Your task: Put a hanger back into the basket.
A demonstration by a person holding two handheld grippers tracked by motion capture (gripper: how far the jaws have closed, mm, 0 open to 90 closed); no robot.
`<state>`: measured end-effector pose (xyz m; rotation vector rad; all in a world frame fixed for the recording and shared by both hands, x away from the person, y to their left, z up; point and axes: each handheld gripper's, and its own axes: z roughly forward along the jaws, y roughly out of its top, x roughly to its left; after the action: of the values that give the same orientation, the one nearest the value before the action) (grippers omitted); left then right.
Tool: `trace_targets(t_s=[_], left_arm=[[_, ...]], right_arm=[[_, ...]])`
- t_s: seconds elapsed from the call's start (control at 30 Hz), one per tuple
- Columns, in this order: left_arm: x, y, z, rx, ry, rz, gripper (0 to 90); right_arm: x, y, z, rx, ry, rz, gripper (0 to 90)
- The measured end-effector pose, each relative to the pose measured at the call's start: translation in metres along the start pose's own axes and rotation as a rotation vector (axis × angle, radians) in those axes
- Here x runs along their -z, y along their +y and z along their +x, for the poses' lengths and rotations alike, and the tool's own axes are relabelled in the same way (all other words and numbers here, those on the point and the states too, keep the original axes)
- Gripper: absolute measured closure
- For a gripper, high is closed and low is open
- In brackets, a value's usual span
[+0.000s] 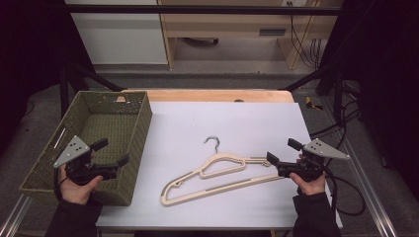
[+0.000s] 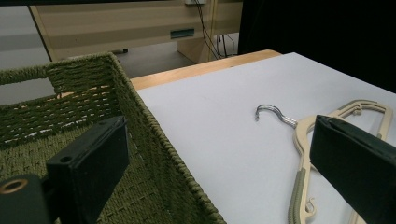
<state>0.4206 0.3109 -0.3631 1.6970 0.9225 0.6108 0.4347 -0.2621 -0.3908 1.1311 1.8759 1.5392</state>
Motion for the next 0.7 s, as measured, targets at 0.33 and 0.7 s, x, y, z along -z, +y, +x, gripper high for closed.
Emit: trace_targets(t_s=[0.33,0.7], left_arm=[[-0.0046,-0.0020,-0.0023,-0.007,-0.002,0.017,4.9],[-0.0043,-0.0018,-0.0018,-0.010,-0.003,0.021,4.9]], right_arm=[[0.0025,0.0007,-0.0007,0.008,0.007,-0.005,3.4],[0.0036,0.0014,-0.0002,0.006,0.006,-0.003,3.4]])
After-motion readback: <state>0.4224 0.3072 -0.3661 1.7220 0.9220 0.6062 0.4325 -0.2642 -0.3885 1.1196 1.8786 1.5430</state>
